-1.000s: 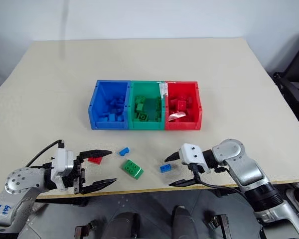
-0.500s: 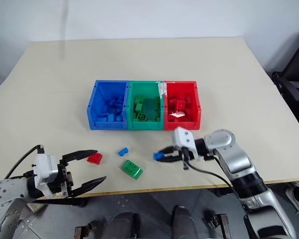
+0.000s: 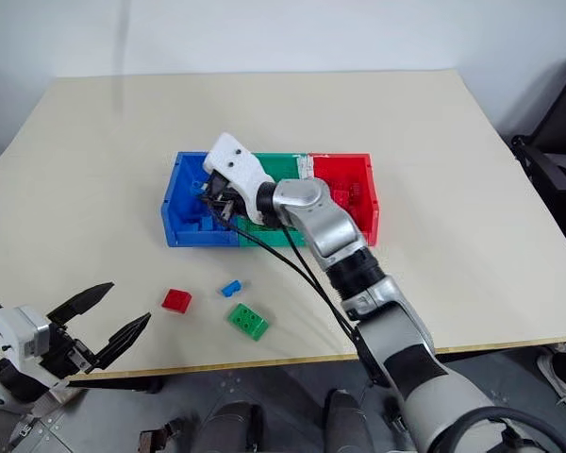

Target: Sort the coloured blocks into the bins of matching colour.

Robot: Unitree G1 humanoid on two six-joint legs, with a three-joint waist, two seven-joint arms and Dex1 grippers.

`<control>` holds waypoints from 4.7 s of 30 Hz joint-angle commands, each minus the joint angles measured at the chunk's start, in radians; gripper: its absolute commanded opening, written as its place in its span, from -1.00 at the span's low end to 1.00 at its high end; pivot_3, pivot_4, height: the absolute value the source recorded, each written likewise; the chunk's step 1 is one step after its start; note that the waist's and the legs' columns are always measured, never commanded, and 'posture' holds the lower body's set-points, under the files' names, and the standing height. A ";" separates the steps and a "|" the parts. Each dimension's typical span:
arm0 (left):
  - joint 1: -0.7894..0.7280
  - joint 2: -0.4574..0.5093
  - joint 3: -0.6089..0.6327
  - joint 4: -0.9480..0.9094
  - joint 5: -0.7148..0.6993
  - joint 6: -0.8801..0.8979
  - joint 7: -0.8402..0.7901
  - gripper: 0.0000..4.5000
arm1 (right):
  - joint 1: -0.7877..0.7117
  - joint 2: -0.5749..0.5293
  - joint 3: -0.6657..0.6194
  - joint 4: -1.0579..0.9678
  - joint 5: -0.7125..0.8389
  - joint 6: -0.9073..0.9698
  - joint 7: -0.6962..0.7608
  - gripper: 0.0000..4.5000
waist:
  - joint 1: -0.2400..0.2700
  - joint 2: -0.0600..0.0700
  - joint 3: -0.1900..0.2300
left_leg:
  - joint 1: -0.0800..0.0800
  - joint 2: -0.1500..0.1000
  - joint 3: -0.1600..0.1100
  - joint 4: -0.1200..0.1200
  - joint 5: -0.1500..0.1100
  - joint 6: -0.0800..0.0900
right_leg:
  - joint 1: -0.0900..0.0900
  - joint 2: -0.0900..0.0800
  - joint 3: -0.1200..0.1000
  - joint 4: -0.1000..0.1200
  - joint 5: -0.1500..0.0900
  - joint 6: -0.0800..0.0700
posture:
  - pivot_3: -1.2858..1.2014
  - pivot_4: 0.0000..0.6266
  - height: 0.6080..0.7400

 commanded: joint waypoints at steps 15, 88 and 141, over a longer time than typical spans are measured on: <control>-0.112 0.190 -0.036 0.129 -0.017 0.042 -0.157 1.00 | 0.430 -0.408 -0.210 -0.390 0.273 -0.270 0.565 0.98 | 0.005 0.000 0.000 | 0.000 0.001 0.006 0.000 -0.002 0.002 | 0.002 0.001 -0.005 -0.003 0.000 0.000 | 0.03 -0.52 1.00; -1.093 0.089 -0.492 0.574 0.293 0.050 -0.219 0.99 | 0.957 -0.612 -0.531 -0.758 0.480 -0.190 0.308 1.00 | 0.029 0.001 0.001 | 0.015 0.004 0.015 0.001 -0.002 0.002 | 0.018 0.001 -0.010 -0.010 0.004 0.005 | 0.03 -0.52 1.00; -0.827 0.182 -0.515 0.161 0.145 0.574 -0.012 -0.80 | 0.991 -0.659 -0.465 -0.761 0.458 -0.215 0.451 1.00 | 0.046 0.000 0.001 | 0.015 0.005 0.013 0.001 -0.004 0.002 | 0.020 0.000 -0.012 -0.014 0.004 0.003 | 0.03 -0.52 1.00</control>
